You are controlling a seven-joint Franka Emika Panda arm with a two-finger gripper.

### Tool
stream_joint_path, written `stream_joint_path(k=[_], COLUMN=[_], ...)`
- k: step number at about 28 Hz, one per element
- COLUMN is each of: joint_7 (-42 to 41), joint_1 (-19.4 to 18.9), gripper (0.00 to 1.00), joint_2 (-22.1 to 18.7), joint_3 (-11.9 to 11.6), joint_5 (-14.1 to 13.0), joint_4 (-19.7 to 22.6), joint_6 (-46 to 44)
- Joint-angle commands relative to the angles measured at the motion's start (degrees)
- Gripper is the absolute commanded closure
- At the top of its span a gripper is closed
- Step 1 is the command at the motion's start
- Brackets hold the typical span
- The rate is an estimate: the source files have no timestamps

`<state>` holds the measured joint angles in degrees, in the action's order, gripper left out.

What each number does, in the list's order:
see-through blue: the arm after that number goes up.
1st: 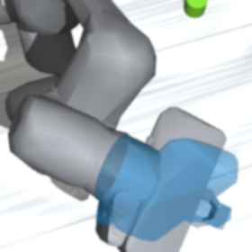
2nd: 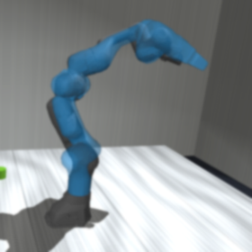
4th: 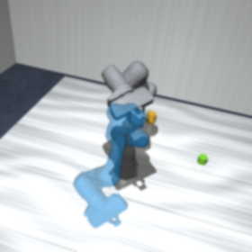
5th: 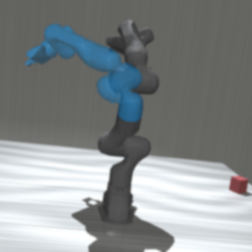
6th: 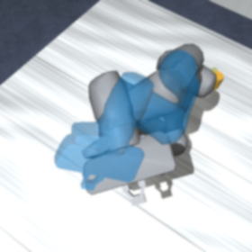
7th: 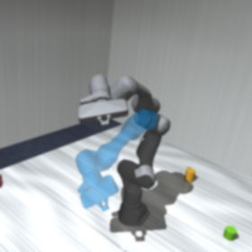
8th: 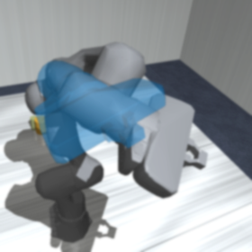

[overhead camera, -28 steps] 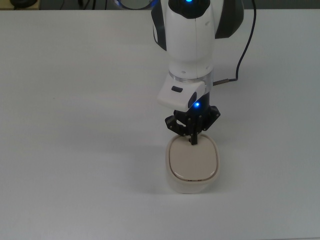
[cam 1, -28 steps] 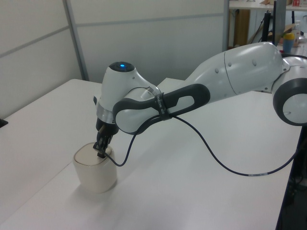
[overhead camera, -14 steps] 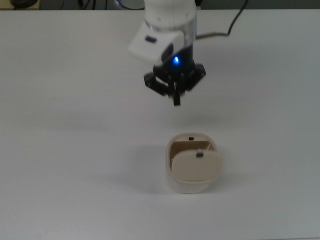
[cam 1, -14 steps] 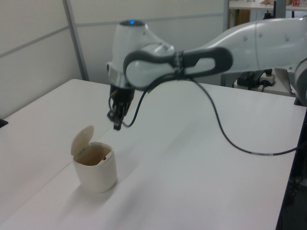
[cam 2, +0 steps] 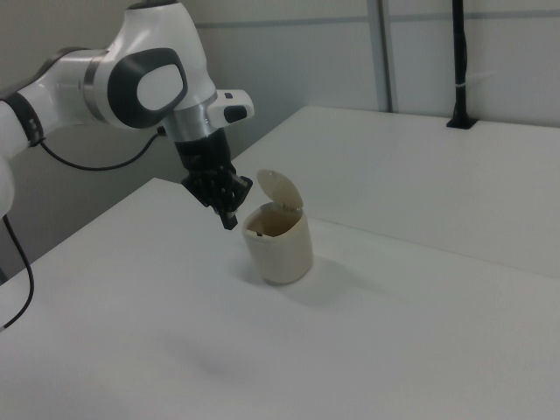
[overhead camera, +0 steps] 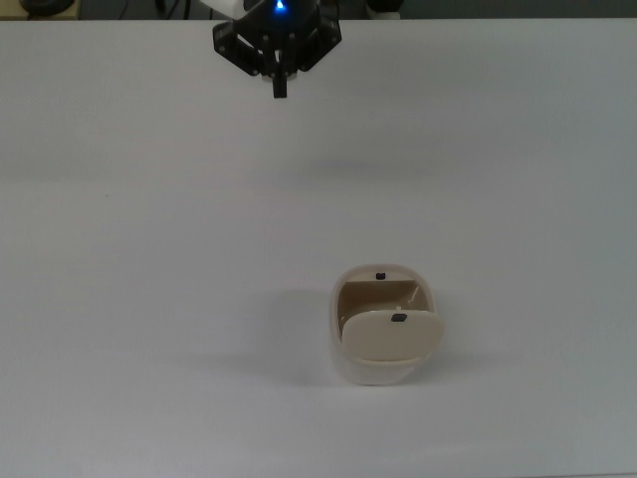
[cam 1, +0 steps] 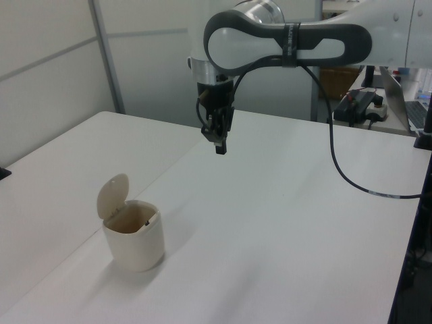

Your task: Open the trash can

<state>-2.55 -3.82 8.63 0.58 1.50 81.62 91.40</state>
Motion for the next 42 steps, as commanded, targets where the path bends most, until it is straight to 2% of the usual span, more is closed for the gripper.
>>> stream_joint_path(k=[1,2,3,4,5,6,7,8,36,42], joint_7=[-1.1,-1.1,-1.1,-1.1,-1.1,-1.1,-0.9,-1.2,-1.1,-1.2], joint_1=[0.1,0.1,0.1,0.1,0.2,0.2,0.2,0.1,0.2,0.2], gripper=[1.00,1.00,0.94,0.82,0.65,0.37,0.04,0.00,0.00,0.00], joint_2=[-1.8,-1.8,-1.8,-1.7,-1.6,-1.5,-1.5,-1.5,-1.5,-1.6], joint_3=[-1.6,-1.9,-1.9,-1.9,-1.9,-1.9,-1.9,-1.9,-1.9,-2.6], joint_5=[1.0,1.0,1.0,1.1,1.2,1.3,1.4,1.7,2.4,2.2], joint_4=[0.7,0.7,0.7,0.7,0.7,0.7,0.7,0.7,0.7,0.6], joint_6=[-1.7,-1.8,-1.8,-1.7,-1.7,-1.7,-1.7,-1.7,-3.1,-3.2])
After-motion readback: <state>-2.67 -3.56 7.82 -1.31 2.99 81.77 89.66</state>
